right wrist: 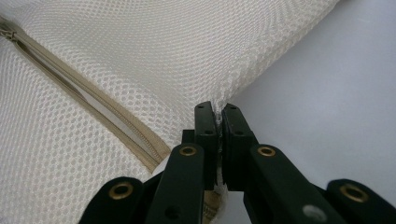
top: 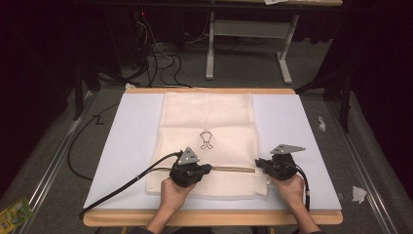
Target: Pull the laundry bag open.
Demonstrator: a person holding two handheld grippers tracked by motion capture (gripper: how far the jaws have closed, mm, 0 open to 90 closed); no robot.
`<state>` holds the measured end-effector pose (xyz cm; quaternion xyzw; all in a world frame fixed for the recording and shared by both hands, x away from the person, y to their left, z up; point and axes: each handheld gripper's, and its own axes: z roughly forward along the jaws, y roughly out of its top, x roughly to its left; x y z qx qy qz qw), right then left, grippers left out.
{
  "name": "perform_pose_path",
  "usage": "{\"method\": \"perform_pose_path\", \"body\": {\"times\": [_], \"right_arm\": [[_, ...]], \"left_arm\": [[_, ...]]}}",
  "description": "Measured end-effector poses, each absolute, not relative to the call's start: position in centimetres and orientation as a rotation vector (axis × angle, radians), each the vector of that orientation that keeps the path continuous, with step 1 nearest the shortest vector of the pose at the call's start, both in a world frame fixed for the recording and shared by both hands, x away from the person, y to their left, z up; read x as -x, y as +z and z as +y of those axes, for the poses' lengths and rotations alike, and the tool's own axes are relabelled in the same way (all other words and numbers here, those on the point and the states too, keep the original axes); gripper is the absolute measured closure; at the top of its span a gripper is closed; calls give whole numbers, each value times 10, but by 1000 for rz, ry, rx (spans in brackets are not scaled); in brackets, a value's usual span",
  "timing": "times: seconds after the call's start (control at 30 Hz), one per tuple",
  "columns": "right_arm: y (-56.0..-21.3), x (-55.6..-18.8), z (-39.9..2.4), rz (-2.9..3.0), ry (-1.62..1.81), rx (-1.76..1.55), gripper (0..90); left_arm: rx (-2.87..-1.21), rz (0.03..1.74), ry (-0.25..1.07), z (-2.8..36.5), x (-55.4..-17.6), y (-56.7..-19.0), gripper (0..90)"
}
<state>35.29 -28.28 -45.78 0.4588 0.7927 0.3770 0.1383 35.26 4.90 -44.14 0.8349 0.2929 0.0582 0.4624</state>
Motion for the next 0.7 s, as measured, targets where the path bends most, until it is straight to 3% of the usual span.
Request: {"method": "perform_pose_path", "body": {"times": [0.7], "right_arm": [[-457,-353,-281,2291,1087,-1323,879]], "left_arm": [[-2043,731,155,60,-352,-441,870]]}}
